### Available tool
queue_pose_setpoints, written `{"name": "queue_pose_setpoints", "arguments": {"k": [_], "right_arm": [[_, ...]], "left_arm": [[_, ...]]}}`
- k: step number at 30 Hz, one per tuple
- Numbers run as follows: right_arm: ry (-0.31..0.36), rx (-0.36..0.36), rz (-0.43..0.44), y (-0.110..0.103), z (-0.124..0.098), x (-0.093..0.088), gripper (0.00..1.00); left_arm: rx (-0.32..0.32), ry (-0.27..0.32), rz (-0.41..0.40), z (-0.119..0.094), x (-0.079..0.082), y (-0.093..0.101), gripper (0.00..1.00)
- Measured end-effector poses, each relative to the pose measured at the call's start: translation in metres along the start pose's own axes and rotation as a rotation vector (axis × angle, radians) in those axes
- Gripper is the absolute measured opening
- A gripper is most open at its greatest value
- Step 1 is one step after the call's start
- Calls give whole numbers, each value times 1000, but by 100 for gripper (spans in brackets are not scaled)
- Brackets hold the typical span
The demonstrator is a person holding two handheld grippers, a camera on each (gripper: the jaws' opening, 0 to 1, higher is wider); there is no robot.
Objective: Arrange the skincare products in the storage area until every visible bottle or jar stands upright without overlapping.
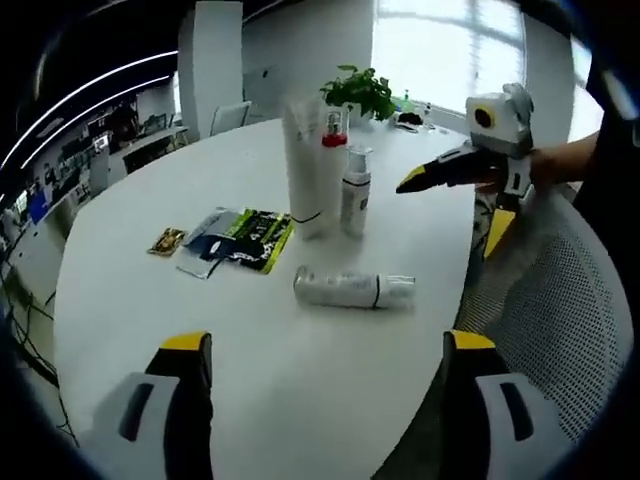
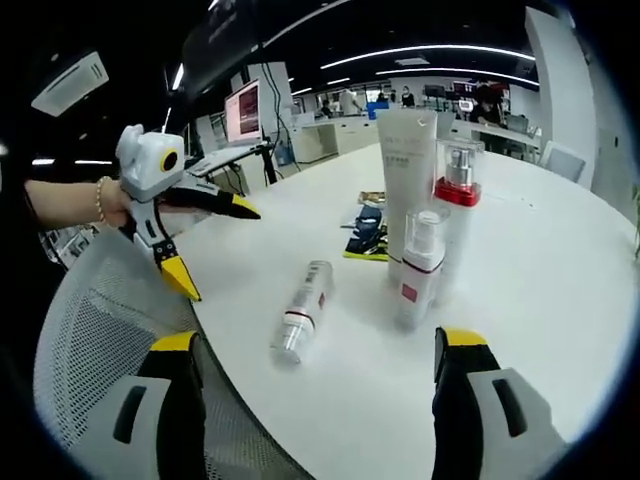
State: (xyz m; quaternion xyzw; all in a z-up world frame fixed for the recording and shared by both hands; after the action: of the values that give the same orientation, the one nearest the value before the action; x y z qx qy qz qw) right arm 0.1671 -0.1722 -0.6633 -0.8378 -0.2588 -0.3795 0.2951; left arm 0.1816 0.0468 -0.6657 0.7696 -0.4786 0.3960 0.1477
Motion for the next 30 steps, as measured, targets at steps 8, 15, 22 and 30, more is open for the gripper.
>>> {"name": "queue_pose_setpoints", "arguments": {"k": [8, 15, 22, 30], "right_arm": [[23, -24, 32, 5, -4, 2, 95], [33, -41, 49, 9, -5, 2, 95], [29, -47, 61, 12, -4, 1, 95], [27, -54, 75, 15, -4, -1, 95]], "left_arm": [[-95, -34, 128, 29, 16, -6, 80], [-158, -27, 180, 56, 28, -10, 74], [-248, -47, 268, 79, 32, -8, 70], [-335, -79, 346, 90, 26, -9, 63]]}}
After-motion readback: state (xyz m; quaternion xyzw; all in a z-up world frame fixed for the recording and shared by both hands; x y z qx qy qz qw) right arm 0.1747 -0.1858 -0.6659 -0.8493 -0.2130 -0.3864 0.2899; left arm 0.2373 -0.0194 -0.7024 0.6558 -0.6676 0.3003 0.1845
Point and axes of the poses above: the point that each gripper's makers call its tool centre point, and the gripper's own axes: z roughly forward along the fingers, y roughly to its right, x roughly out of its top, the point moved 6 cm from there along -z, roughly backward along the fingers, and after that the axes turned 11 degrees about z, right-handed, at the moved point
